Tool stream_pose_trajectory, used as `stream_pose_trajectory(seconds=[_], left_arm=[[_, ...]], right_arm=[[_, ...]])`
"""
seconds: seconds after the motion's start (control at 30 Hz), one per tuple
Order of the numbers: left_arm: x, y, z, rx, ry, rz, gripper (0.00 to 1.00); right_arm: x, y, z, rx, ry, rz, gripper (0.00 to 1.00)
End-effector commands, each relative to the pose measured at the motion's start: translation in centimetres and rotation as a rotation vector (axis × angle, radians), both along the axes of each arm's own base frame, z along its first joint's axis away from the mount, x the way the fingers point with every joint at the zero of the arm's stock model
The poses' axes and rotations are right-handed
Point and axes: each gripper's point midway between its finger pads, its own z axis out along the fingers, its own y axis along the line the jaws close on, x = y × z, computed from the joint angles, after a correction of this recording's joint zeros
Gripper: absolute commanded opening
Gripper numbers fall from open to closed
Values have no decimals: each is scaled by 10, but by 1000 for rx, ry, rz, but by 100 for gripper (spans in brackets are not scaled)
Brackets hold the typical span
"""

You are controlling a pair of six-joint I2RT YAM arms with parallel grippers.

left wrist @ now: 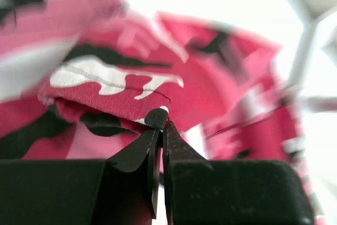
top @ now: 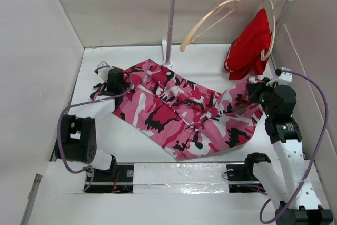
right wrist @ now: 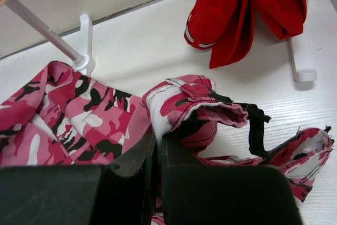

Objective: Place the trousers on the hanger
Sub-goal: Flatten out the trousers at the center of the board.

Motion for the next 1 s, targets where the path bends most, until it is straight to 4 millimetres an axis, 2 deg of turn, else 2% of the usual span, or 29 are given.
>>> stream_pose_trajectory(seconds=[0.0, 0.03, 0.07, 0.1, 0.13, 0.17, 0.2, 0.23, 0.27, 0.3, 0.33, 0.37, 0.4, 0.43, 0.47, 0.5, 0.53, 0.6, 0.63, 0.67, 0.7, 0.73, 0.77, 0.8, 0.83, 0.87, 0.93, 0.97], left_arm=[[31, 21, 112, -2, -250, 65, 0], [46, 28, 139, 6, -290, 82, 0], [52, 47, 143, 26, -263, 113, 0], [60, 56, 147, 52, -247, 119, 0], [83, 65, 160, 64, -252, 132, 0], [89, 84, 153, 79, -198, 158, 0], [112, 93, 159, 90, -186, 158, 1], [115, 102, 151, 99, -137, 180, 5], [115, 112, 138, 114, -71, 201, 27], [119, 122, 134, 120, -56, 200, 47], [128, 125, 127, 122, -38, 187, 65], [126, 123, 119, 108, -5, 179, 80], [128, 120, 118, 98, -12, 166, 83], [120, 117, 112, 94, -9, 149, 85], [123, 107, 118, 85, -64, 133, 85], [120, 99, 120, 69, -87, 125, 85], [103, 83, 110, 47, -81, 105, 85], [93, 55, 112, -43, -172, 79, 83], [62, 28, 85, -70, -144, 39, 82], [49, 13, 77, -90, -163, 18, 82], [45, 4, 82, -103, -239, 26, 82], [19, -3, 55, -101, -198, 24, 82], [7, -23, 44, -106, -183, -9, 82], [-2, -24, 35, -99, -172, 14, 82], [-20, -23, 17, -89, -138, 23, 82], [-30, -21, 10, -81, -125, 33, 83], [-53, -10, 4, -83, -131, 68, 83], [-60, -1, 14, -74, -168, 100, 83]], right_arm=[[9, -21, 16, -7, -77, -112, 0], [11, -23, 12, 1, -68, -125, 0], [12, -23, 11, 8, -68, -128, 0], [13, -23, 10, 12, -68, -131, 0], [14, -27, 9, 12, -65, -150, 0], [14, -28, 9, 14, -64, -156, 0], [14, -32, 12, 11, -67, -174, 0], [14, -34, 13, 9, -70, -187, 0], [13, -36, 13, 7, -66, -199, 0], [13, -39, 14, 4, -65, -214, 0], [14, -41, 15, -1, -68, -227, 0], [15, -42, 17, -3, -72, -231, 0], [18, -43, 16, -5, -63, -234, 0], [20, -47, 16, -3, -65, -251, 0], [24, -48, 21, -1, -81, -258, 0], [30, -49, 17, -3, -61, -264, 0], [34, -52, 16, -2, -56, -283, 0], [41, -60, 22, 3, -58, -319, 0], [46, -68, 15, 5, -31, -354, 0], [47, -74, 16, 5, -29, -376, 0], [48, -80, 18, 5, -31, -403, 0], [47, -90, 15, 2, -25, -452, 0], [46, -98, 14, 2, -22, -482, 0], [43, -109, 12, 2, -13, -528, 0], [38, -121, 9, 0, -2, -597, 0], [34, -125, 3, 14, 12, -632, 0], [21, -143, -15, 31, 41, -730, 0], [14, -152, -16, 49, 30, -763, 0]])
